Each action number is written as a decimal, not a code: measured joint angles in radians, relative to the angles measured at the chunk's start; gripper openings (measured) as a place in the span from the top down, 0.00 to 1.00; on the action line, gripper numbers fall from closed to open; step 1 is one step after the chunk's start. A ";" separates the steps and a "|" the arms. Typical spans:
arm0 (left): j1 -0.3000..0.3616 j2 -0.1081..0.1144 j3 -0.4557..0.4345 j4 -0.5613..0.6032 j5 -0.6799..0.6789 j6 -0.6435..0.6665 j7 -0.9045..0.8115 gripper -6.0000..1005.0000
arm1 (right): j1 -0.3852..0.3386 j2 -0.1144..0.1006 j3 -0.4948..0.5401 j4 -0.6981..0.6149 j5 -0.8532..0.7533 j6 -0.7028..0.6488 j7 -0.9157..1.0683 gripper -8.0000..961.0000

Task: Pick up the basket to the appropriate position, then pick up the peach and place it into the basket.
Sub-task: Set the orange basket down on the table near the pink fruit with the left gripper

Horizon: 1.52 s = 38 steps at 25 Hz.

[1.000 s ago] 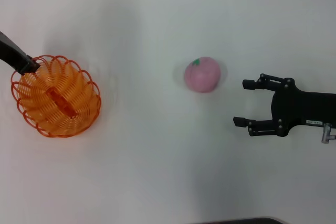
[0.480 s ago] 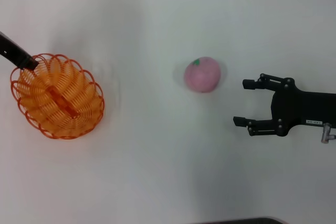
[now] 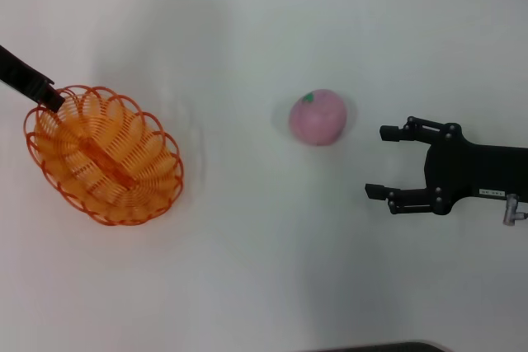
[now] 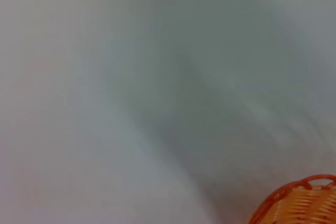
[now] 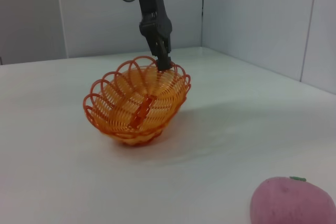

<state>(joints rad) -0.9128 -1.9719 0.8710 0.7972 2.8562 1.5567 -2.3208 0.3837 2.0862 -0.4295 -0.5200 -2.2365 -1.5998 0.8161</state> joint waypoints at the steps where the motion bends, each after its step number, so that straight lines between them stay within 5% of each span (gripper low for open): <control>1: -0.005 0.005 -0.011 -0.010 0.000 0.006 -0.006 0.93 | 0.000 0.000 0.000 0.000 0.000 0.000 0.000 0.05; 10: -0.022 0.048 -0.147 -0.096 0.000 0.052 -0.024 0.93 | 0.003 0.000 0.000 0.000 0.000 0.000 0.000 0.05; 22: 0.015 0.051 -0.330 -0.128 -0.053 0.113 -0.005 0.94 | 0.003 0.000 0.004 0.001 0.000 0.007 0.000 0.05; 26: 0.052 0.024 -0.350 -0.121 -0.084 0.109 -0.012 0.94 | 0.003 0.000 0.021 0.002 0.001 0.008 0.000 0.04; 31: 0.118 -0.039 -0.359 -0.056 -0.128 0.092 -0.039 0.94 | -0.001 0.000 0.041 0.002 0.002 0.008 0.000 0.04; 38: 0.184 -0.075 -0.366 -0.034 -0.196 0.067 -0.070 0.94 | -0.006 0.000 0.064 0.004 0.002 0.008 0.001 0.04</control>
<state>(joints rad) -0.7284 -2.0472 0.5048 0.7634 2.6605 1.6239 -2.3904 0.3775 2.0862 -0.3652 -0.5160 -2.2349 -1.5922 0.8172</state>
